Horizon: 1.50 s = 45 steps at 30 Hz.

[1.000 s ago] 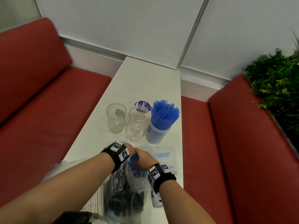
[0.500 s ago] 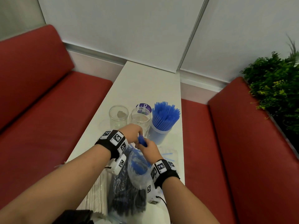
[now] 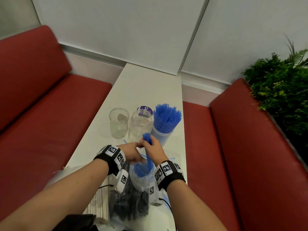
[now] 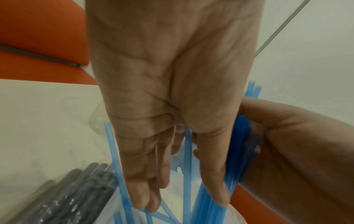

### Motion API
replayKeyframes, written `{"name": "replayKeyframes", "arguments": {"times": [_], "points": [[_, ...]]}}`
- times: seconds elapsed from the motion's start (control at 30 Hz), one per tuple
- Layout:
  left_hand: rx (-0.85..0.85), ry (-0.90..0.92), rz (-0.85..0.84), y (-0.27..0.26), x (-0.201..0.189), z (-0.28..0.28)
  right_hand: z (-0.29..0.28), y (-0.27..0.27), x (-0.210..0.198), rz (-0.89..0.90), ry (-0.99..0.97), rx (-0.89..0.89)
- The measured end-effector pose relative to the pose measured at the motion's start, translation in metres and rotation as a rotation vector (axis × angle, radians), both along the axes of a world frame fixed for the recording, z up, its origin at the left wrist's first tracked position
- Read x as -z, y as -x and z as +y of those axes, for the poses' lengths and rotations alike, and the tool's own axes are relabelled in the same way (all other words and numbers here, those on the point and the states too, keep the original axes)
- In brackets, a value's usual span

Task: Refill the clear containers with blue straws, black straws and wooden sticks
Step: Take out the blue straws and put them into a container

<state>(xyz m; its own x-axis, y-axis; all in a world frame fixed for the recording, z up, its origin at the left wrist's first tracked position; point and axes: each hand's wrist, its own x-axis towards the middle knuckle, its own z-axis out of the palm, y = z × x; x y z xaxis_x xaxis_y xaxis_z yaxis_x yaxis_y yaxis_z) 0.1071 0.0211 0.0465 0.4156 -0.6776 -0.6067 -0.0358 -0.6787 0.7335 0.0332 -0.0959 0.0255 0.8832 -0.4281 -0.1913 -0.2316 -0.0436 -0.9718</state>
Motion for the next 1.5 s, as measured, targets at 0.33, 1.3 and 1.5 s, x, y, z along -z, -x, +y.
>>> {"name": "replayKeyframes", "arguments": {"times": [0.33, 1.3, 1.5], "points": [[0.011, -0.103, -0.013, 0.004, 0.016, -0.008, 0.000, 0.005, -0.029, -0.098, 0.061, 0.117], [-0.872, 0.669, 1.103, -0.004, -0.012, -0.031, -0.008, -0.009, -0.164, -0.602, -0.136, 0.530], [-0.960, 0.662, 1.151, -0.006, -0.026, -0.034, -0.002, -0.007, -0.162, -0.562, -0.130, 0.460]]}}
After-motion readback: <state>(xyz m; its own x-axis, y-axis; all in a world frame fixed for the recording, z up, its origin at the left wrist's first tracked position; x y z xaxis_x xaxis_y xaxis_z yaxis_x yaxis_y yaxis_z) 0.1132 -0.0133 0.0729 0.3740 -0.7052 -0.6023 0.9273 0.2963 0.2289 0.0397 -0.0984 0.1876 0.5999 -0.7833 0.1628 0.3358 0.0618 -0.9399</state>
